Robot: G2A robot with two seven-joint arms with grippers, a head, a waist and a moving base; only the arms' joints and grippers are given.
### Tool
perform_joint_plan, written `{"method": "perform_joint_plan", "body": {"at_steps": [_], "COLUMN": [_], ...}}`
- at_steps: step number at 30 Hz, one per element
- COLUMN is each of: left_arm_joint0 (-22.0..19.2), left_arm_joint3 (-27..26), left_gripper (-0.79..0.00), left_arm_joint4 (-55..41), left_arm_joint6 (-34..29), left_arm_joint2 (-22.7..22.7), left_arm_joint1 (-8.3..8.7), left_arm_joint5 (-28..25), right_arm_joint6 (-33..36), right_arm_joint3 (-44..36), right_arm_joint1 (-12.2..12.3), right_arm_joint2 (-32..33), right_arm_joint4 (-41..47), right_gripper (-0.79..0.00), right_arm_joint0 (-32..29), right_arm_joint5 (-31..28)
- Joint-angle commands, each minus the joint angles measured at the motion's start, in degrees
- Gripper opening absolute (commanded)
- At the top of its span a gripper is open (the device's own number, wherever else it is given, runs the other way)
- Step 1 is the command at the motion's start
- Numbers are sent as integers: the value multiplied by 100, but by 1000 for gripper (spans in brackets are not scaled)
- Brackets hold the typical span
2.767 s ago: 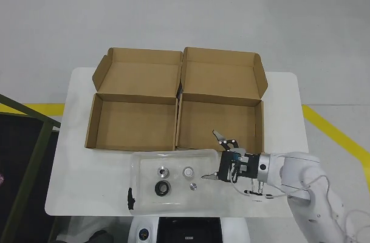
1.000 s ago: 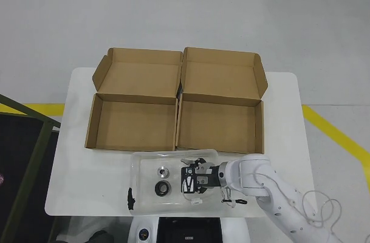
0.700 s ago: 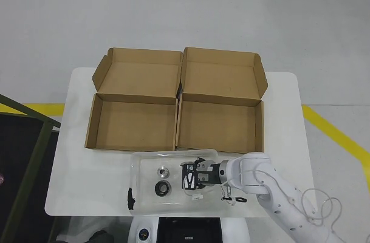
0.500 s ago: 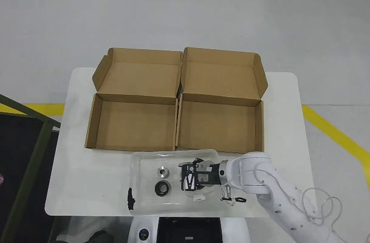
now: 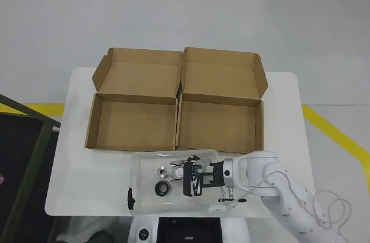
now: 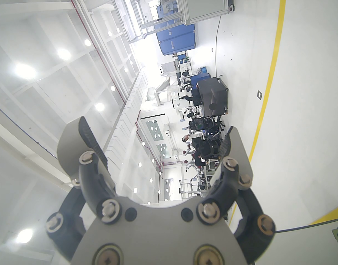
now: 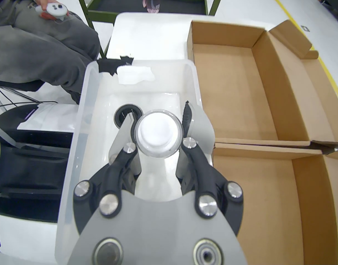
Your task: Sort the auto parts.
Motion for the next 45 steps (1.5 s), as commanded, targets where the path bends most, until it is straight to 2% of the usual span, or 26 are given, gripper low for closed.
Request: {"method": "perform_joint_plan", "body": {"at_steps": [1, 8, 15, 31, 45], "left_arm_joint0": [0, 0, 0, 0, 0], "left_arm_joint3": [0, 0, 0, 0, 0], "left_gripper": [0, 0, 0, 0, 0], "left_arm_joint4": [0, 0, 0, 0, 0], "left_arm_joint6": [0, 0, 0, 0, 0], "left_arm_joint2": [0, 0, 0, 0, 0], "left_arm_joint1": [0, 0, 0, 0, 0], "left_arm_joint5": [0, 0, 0, 0, 0], "right_arm_joint6": [-456, -1646, -2242, -2581, -2791], "right_arm_joint3": [46, 397, 544, 618, 779], "right_arm_joint1": [-9, -48, -62, 15, 38], "right_arm_joint2": [19, 6, 182, 1034, 1427], "right_arm_joint4": [130, -39, 149, 995, 1404], "right_gripper": [-785, -785, -785, -785, -785], "right_arm_joint0": [22, 81, 147, 81, 4], "right_arm_joint5": [-102, -203, -47, 227, 365]}}
